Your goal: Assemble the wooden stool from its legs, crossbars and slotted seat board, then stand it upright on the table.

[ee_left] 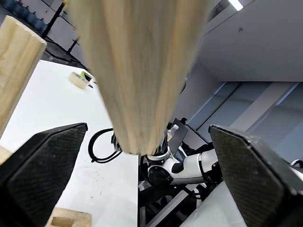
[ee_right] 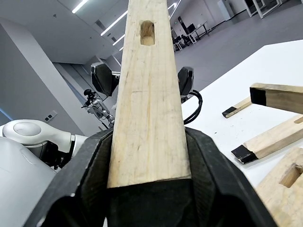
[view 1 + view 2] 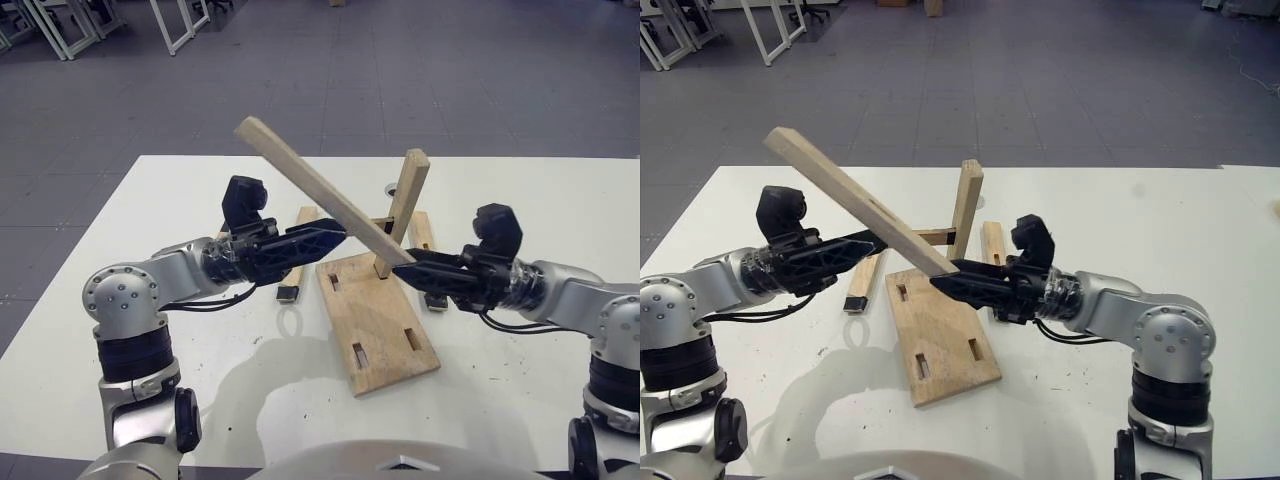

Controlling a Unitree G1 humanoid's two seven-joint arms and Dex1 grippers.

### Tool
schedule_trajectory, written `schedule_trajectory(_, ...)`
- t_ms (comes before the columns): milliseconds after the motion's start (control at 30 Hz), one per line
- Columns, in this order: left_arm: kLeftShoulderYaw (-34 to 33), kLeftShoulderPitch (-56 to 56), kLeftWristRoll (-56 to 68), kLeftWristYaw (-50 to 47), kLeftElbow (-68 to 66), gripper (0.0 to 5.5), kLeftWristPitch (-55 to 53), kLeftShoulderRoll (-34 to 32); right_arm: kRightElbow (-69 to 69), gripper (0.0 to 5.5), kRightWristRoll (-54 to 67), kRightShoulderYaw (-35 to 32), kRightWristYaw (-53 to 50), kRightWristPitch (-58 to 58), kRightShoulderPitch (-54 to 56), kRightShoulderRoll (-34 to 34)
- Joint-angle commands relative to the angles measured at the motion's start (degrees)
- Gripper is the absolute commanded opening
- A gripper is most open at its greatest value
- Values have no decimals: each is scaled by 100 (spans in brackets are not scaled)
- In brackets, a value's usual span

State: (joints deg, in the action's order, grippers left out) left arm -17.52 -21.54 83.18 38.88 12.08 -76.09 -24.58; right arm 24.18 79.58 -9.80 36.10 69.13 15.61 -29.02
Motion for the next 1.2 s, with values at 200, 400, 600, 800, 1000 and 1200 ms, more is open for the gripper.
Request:
schedule_trajectory(200,331,12,604,-541,-81,445,168,-74,183,203,-299,529,78,-327,-3,-69)
schedule_trajectory(400,298,-121,1132,-1079,-389,346,598,7,193,203,-360,661,134,-419,-21,-185)
schedule_trajectory(600,488,-3,1475,-1246,-271,238,762,-110,206,202,-341,746,98,-507,-51,-237)
schedule_trajectory(800,552,74,1552,-1171,-229,235,808,-176,217,202,-510,646,-110,-773,-65,-106)
schedule_trajectory(1000,390,191,1340,-954,-196,227,1114,-295,162,317,-163,244,-216,-691,-121,-435)
schedule_trajectory(1200,-320,553,940,-523,-219,207,1338,-994,689,342,-294,-522,-69,-634,-817,-1535)
